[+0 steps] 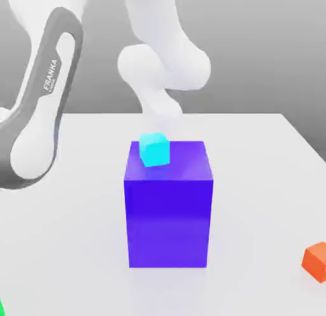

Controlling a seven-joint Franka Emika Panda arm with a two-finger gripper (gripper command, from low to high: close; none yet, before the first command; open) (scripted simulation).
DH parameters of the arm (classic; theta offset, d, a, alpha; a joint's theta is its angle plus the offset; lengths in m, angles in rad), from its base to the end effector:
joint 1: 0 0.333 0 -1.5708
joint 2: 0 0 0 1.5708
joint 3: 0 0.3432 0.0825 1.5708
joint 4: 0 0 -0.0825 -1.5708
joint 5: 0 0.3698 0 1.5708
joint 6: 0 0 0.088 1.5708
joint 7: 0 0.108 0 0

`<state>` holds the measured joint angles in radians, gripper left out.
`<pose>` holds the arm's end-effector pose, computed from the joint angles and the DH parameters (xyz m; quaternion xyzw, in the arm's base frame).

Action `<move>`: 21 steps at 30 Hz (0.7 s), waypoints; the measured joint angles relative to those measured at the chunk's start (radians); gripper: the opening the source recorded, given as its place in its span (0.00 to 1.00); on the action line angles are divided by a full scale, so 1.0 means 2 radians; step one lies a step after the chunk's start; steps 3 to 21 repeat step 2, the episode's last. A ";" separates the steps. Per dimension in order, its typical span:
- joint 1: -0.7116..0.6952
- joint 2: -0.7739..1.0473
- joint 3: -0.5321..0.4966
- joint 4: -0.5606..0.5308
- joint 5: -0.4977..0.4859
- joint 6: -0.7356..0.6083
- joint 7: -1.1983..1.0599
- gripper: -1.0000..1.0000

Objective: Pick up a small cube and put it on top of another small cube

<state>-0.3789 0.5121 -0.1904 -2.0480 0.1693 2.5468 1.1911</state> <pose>0.5061 -0.3214 0.2241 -0.5910 0.8067 -0.0002 0.0010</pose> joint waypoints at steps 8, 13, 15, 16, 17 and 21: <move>0.000 0.000 0.000 0.000 0.000 0.000 0.000 1.00; 0.000 0.000 0.000 0.000 0.000 0.000 0.000 1.00; 0.000 0.000 0.000 0.000 0.000 0.000 0.000 1.00; 0.000 0.000 0.000 0.000 0.000 0.000 0.000 1.00; 0.000 0.000 0.000 0.000 0.000 0.000 0.000 1.00; 0.000 0.000 0.000 0.000 0.000 0.000 0.000 1.00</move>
